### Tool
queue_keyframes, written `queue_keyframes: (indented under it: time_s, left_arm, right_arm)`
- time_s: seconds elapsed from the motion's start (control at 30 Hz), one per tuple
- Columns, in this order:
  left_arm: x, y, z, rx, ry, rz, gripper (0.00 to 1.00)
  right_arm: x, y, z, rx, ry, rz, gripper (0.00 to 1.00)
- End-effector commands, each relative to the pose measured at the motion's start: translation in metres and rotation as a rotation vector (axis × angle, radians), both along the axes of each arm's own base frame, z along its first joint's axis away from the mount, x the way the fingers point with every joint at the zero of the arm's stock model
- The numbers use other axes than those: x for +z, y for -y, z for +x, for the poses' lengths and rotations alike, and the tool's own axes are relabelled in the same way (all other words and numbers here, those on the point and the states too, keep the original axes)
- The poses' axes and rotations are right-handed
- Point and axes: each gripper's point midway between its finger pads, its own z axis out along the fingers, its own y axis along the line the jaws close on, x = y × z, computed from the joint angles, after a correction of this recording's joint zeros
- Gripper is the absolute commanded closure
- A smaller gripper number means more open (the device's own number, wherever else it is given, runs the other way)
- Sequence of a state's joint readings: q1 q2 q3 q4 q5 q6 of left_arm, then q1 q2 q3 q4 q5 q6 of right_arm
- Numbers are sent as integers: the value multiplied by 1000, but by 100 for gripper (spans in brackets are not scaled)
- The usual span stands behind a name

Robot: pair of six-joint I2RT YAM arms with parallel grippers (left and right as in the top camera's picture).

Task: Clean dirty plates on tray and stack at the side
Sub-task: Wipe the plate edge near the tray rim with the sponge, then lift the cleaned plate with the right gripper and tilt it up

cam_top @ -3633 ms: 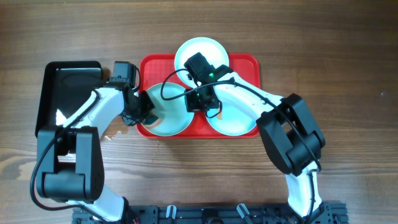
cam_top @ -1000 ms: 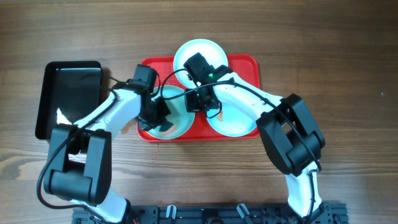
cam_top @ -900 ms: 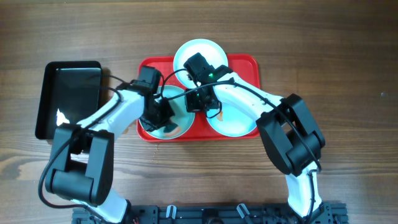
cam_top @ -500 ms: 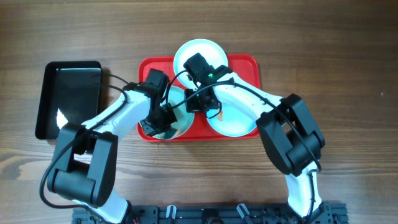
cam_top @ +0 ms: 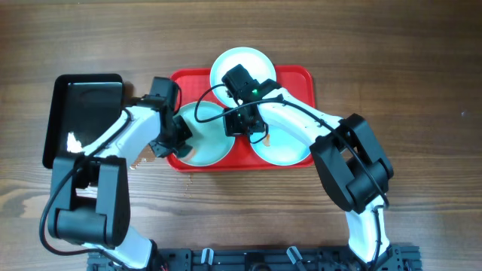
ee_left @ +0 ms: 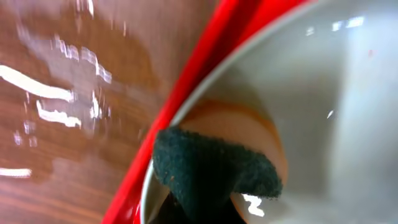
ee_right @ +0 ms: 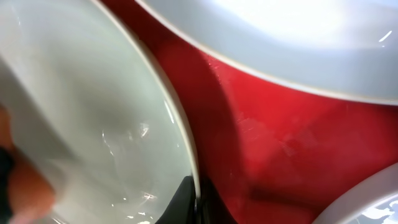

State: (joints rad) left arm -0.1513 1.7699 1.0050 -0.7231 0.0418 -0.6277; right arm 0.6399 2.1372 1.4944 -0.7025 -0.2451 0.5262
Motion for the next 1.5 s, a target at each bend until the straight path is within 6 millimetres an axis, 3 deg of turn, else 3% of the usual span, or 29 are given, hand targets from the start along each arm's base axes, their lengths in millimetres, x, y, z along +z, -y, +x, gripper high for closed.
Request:
queue_keyframes:
  time_s: [0.0,0.13,0.33,0.5,0.63,0.83,1.1,1.47]
  left_arm:
    - [-18,-23,1,40,2,88,96]
    - [-5,-9,12,33,37,13,96]
    - [48,27,25,-53,170,-194,96]
    - [88,31,13,-93,232,-231,96]
    - [106,28,-2,-109,243,-224,96]
    - [103,21,-22,-116,174,-190,96]
    - [97,20,-32,-115,136,-187,96]
    - [90,20,-30,-130,146,-185,96]
  right_arm:
    - [-13,9,-3,-1,-5,-52,95]
    - [-12,9,-3,19,4,-50,96]
    - [-11,8,-2,20,8,-45,96]
    - [-2,3,3,20,23,-31,96]
    - [16,1,7,22,38,-22,96]
    - [52,3,13,13,87,-25,96]
    - [104,18,26,-20,185,-92,96]
    - [135,67,33,-72,264,-343,96]
